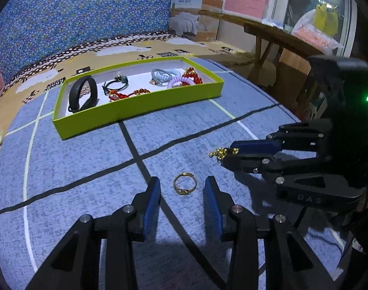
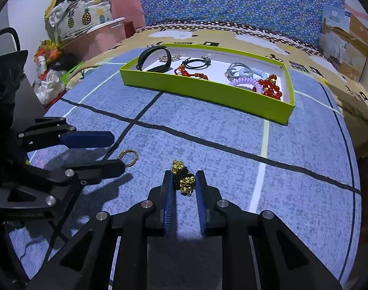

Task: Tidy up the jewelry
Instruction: 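Grasp the gold charm with the right tool while the left tool grasps the gold ring, then carry the gold charm and gold ring over the green box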

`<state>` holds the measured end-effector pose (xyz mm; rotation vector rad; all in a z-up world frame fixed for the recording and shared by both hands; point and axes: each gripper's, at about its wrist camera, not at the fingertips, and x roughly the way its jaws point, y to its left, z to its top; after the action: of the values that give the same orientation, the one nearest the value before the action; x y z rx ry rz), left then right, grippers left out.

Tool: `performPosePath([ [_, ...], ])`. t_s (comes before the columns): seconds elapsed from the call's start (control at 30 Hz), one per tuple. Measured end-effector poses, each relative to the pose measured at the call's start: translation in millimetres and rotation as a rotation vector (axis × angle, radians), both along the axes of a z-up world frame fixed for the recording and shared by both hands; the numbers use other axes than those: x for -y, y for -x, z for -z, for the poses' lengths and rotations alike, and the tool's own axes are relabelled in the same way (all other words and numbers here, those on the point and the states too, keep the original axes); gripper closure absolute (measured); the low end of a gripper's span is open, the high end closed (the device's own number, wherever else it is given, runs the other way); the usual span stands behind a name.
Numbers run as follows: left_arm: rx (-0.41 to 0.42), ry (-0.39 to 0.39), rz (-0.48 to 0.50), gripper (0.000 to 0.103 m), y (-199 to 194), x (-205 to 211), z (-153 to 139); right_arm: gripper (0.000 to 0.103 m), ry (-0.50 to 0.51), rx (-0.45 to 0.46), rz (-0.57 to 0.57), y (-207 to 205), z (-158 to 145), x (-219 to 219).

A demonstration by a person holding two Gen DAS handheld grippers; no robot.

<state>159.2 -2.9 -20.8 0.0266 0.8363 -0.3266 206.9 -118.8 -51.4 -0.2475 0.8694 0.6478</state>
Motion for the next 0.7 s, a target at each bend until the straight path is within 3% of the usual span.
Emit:
performPosePath([
  [0.2, -0.026, -0.062, -0.004, 0.063, -3, 10, 6, 0.084, -0.004, 0.002, -0.001, 0, -1, 1],
  [0.3, -0.026, -0.086, -0.012, 0.068, -5, 13, 7, 0.084, -0.007, 0.003, -0.001, 2, -2, 1],
  [0.43, -0.024, -0.097, -0.015, 0.080, -6, 14, 7, 0.084, -0.010, 0.003, 0.001, 3, -2, 2],
  [0.7, -0.014, -0.089, -0.013, 0.081, -2, 15, 5, 0.084, -0.022, 0.011, 0.016, 7, -6, 6],
])
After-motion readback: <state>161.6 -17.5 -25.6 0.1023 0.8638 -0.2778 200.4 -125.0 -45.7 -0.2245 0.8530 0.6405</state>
